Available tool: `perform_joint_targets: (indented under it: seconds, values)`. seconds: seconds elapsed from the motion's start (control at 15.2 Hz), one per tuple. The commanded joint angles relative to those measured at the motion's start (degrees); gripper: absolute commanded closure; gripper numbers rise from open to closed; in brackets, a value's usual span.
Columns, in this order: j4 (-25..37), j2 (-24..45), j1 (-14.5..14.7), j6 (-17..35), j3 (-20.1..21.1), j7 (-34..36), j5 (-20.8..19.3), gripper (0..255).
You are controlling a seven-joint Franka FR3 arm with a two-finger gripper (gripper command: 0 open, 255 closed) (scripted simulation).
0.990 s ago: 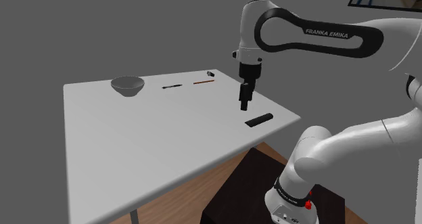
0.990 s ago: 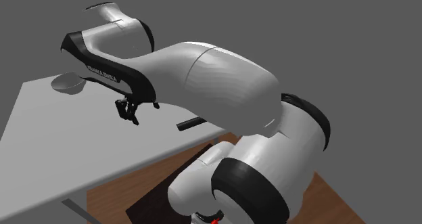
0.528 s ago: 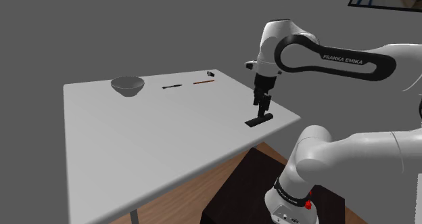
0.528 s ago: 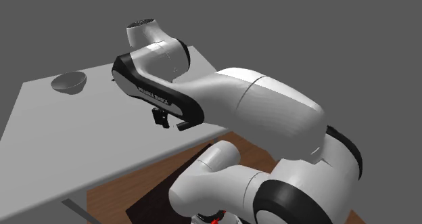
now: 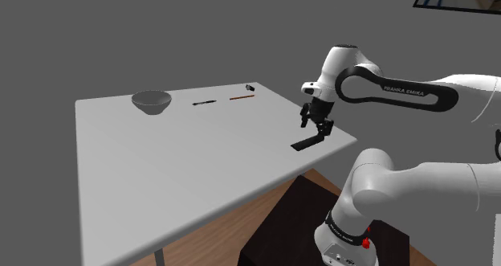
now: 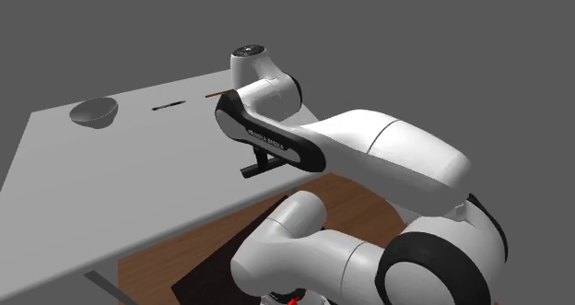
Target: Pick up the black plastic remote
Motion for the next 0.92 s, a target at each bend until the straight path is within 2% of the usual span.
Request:
perform_joint_targets:
  seconds: [0.0, 0.53, 0.66, 0.73, 0.86]
  values:
    - [-0.9, 0.2, 0.9, 3.6, -5.6, -8.1, -4.2, 0]
    - [-5.9, 1.4, -0.4, 9.6, -9.3, -8.1, -7.8, 0]
    - [-5.9, 1.3, -0.4, 9.6, -9.3, -8.1, -7.8, 0]
    - [-5.9, 1.4, -0.4, 9.7, -9.3, -8.0, -7.8, 255]
    - [-5.8, 1.4, -0.3, 9.6, -9.3, -8.0, -7.8, 255]
